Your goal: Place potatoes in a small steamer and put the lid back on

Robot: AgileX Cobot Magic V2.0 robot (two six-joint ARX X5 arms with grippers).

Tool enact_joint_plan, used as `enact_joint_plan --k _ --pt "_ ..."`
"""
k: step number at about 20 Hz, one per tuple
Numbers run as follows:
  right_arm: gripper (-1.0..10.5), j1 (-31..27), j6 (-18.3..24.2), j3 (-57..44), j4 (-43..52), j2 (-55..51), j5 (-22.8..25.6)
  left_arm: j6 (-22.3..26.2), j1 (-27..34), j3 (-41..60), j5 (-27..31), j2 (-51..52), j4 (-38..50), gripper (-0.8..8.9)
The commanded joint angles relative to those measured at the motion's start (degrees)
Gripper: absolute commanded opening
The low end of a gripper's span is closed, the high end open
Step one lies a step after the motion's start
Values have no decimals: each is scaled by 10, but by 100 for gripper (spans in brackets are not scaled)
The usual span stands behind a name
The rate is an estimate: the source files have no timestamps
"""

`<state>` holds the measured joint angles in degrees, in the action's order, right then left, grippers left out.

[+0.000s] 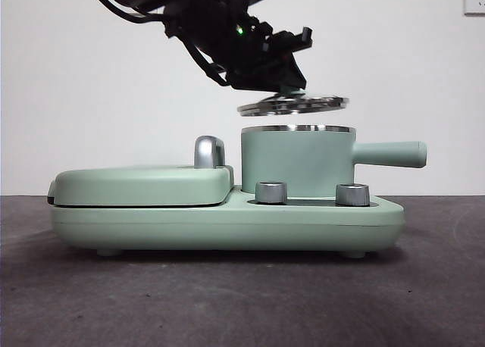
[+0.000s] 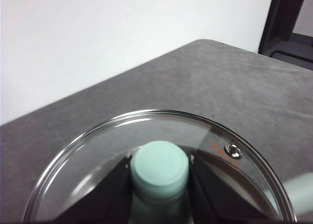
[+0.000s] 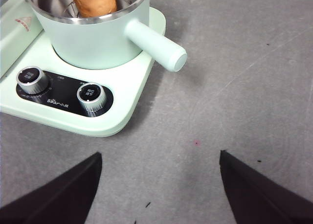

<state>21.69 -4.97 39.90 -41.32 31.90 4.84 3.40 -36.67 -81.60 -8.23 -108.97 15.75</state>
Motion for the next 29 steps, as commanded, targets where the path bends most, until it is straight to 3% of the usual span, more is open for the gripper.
enact_joint_plan --k 1,14,20,22,24,29 --pt "379 1 5 2 5 2 8 2 -9 -23 -9 -15 19 11" --pt "379 1 5 2 6 2 14 7 -9 -23 -9 -30 -27 11" --pt "379 1 5 2 6 2 14 35 -9 -23 -8 -30 -38 14" --pt "379 1 5 2 6 2 14 34 -9 -23 -8 -30 -37 125" --pt "379 1 5 2 6 2 14 34 -9 -24 -8 -29 -37 317" --pt "379 1 5 2 6 2 14 17 -9 -24 -8 17 -94 339"
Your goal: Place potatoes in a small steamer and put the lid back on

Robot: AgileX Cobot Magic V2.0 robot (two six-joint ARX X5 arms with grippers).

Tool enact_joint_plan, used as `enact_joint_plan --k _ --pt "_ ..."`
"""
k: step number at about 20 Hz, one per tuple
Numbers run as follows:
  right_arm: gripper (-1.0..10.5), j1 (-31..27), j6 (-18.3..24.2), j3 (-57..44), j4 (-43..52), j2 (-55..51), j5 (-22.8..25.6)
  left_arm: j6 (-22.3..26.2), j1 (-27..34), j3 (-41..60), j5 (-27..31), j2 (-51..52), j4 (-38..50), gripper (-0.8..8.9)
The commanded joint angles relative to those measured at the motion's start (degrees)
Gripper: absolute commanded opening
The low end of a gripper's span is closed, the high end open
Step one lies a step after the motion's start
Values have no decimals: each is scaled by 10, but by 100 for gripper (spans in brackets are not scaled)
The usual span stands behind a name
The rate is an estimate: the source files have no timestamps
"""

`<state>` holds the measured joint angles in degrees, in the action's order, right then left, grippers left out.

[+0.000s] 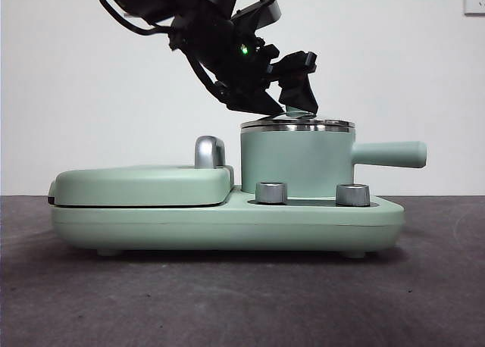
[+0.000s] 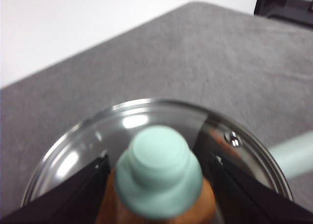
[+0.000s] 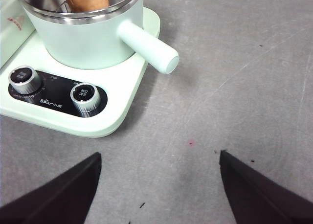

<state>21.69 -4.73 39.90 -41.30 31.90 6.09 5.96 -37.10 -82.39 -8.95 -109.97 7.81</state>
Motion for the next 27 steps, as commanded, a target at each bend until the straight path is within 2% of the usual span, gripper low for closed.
enact_joint_plan --k 1,5,7,10,14,17,20,24,27 --pt "380 1 3 2 5 2 1 -18 -5 -16 -1 46 -45 339" --pt "380 1 3 2 5 2 0 -73 13 -15 -2 115 -192 340" --pt "380 1 3 2 6 2 0 -97 26 -7 -2 137 -229 340" --pt "380 2 8 2 6 2 -1 -116 36 59 -1 191 -228 340" --pt "380 2 11 2 21 9 -7 -137 45 229 7 322 -199 339" --pt "380 2 13 2 27 22 -17 -147 57 334 40 440 -213 339" --pt "380 2 24 2 27 44 -24 -153 76 392 80 565 -278 339" --pt "380 2 26 2 31 67 -31 -155 106 409 133 689 -378 339" --pt "380 2 26 2 35 69 -31 -151 120 409 151 737 -412 339"
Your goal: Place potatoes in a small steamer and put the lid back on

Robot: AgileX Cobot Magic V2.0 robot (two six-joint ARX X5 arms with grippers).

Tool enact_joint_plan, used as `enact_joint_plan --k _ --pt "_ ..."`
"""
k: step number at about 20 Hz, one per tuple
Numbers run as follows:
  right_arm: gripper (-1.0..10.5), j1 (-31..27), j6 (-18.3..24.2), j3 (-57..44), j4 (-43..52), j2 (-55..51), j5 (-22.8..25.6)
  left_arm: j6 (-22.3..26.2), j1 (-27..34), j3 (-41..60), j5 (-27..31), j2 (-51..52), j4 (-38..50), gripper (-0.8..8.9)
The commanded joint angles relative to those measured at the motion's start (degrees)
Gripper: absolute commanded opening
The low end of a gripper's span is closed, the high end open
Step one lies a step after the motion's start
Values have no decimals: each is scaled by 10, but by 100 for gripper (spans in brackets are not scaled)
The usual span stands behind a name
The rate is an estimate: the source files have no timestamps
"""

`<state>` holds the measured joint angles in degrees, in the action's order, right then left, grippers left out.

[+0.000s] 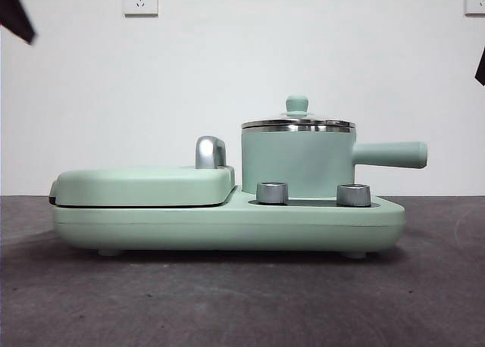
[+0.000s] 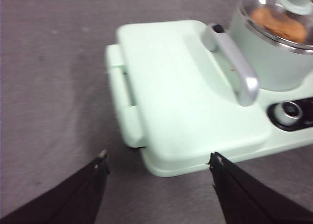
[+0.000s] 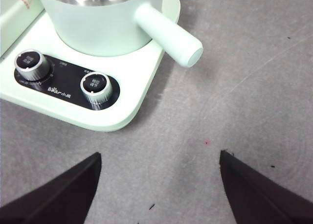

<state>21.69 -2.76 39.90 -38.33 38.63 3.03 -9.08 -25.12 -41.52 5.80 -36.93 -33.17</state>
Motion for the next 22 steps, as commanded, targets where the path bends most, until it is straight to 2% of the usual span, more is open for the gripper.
enact_joint_plan --k 1,2,3,4,6,8,16,18,22 --pt "380 2 6 2 5 1 0 -1 0 0 3 19 -5 339" --pt "379 2 6 2 6 0 0 0 0 0 3 29 -5 339" --pt "320 2 4 2 7 -5 -1 0 0 0 3 40 -4 290" --pt "39 2 4 2 6 -6 -1 0 0 0 3 48 -5 73" --pt "19 2 4 2 12 -6 -2 11 0 0 3 57 -5 4" --pt "19 3 0 2 -1 -6 -14 11 0 0 4 59 -7 6" --pt "19 3 1 2 26 -7 -13 11 0 0 4 60 -5 6" --pt "19 2 1 2 27 -7 -13 47 2 2 5 68 2 6" --pt "19 2 1 2 27 -7 -13 53 89 114 3 169 97 6"
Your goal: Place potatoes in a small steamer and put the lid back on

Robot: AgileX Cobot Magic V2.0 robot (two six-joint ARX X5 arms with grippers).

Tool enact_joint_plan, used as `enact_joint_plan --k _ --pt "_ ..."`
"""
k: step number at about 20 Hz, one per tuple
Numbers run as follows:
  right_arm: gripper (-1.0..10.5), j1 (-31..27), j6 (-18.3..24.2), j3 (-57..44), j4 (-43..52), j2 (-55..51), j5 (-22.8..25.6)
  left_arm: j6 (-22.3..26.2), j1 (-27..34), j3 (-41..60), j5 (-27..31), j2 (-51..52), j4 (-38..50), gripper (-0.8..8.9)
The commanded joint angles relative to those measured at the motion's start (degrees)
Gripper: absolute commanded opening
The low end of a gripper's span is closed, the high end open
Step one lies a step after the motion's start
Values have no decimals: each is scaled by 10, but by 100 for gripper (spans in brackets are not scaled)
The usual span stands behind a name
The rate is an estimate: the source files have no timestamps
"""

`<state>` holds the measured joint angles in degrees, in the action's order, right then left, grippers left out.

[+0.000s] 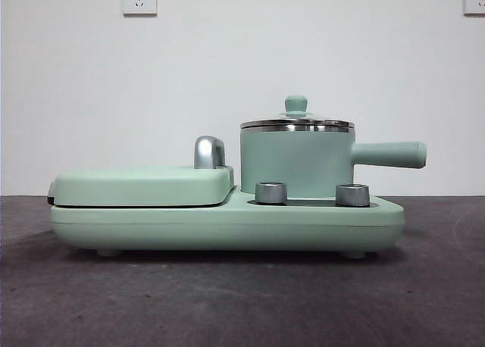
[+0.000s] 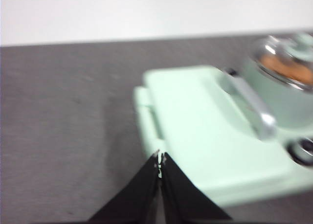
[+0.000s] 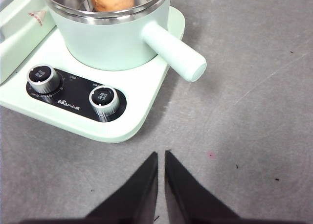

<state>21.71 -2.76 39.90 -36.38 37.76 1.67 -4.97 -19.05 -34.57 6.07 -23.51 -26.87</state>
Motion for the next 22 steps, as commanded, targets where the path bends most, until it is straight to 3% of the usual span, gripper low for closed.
enact_joint_plan --k 1,5,7,9,12,21,22 --pt "19 2 1 2 8 2 0 11 54 87 1 63 62 6" --pt "19 2 1 2 8 2 0 10 149 282 -23 156 219 6" --pt "19 2 1 2 8 2 1 10 173 340 -35 194 252 6" --pt "19 2 1 2 8 2 0 14 184 338 -36 233 194 6" --pt "19 2 1 3 9 2 0 -28 180 338 -44 233 191 6" --pt "19 2 1 3 13 -1 1 -28 180 338 -44 233 191 6" --pt "19 2 22 3 13 -1 2 -28 180 338 -44 233 191 6"
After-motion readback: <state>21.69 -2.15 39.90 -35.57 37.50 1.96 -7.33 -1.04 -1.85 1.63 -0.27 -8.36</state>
